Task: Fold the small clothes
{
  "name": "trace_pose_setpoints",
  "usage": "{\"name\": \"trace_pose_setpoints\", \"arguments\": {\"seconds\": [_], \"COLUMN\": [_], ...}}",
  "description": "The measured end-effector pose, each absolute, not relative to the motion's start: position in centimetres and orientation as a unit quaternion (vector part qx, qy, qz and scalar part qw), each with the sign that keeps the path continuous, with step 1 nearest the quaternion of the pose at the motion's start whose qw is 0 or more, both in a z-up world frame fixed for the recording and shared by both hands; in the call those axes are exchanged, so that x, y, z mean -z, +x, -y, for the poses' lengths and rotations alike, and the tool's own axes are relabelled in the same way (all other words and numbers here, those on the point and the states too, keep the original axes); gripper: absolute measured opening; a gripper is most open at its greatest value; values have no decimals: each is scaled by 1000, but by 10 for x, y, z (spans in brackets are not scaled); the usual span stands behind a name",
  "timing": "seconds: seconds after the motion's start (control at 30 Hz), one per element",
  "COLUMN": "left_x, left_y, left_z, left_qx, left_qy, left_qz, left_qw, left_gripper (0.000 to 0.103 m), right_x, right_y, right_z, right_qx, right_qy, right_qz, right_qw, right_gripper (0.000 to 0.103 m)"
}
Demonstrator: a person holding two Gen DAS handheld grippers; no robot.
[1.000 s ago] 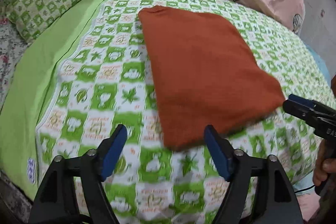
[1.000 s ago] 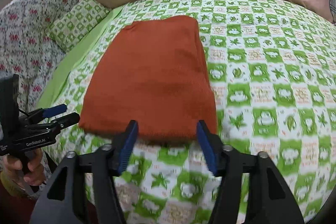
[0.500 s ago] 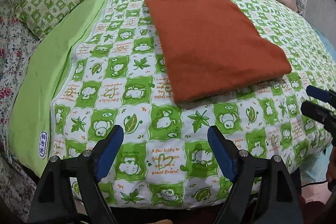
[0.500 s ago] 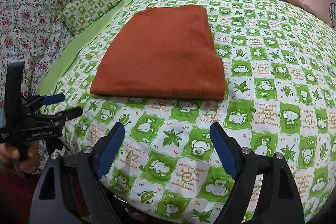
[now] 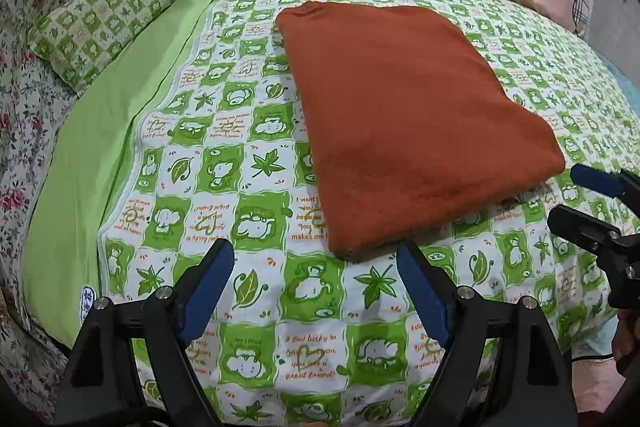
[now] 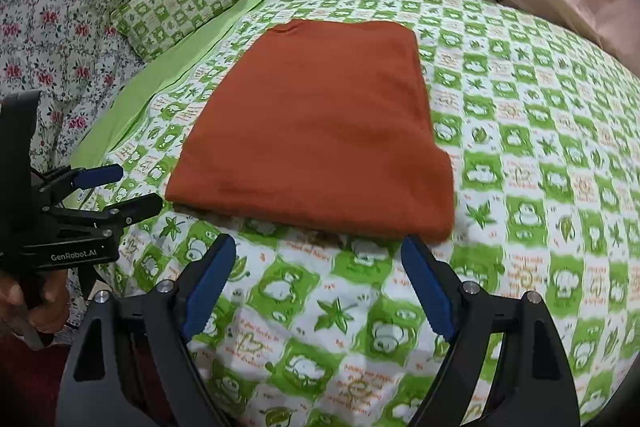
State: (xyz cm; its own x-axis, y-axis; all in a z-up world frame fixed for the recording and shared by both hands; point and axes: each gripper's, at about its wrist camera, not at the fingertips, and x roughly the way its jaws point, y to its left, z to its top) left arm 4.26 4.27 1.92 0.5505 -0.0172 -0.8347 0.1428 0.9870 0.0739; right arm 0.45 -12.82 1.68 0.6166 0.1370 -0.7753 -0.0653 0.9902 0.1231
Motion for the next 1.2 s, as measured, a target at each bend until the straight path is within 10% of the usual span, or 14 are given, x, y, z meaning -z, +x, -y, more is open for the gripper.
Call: {"name": "trace_pose_setpoints", "arguments": {"seconds": [1.2], "left_x": [-26], "left_y": [81], "left_z": [-31], "left_qx": [21], "left_qy": [85], "left_qz": [-473], "left_qw": [877], "left_gripper": [85], "right_x": [-20], "right_y": [60], "right_z": [124], "right_qx": [-79], "right_qy": [29], "right_qz": [-458], "right_qw": [885], "right_gripper": [89]}}
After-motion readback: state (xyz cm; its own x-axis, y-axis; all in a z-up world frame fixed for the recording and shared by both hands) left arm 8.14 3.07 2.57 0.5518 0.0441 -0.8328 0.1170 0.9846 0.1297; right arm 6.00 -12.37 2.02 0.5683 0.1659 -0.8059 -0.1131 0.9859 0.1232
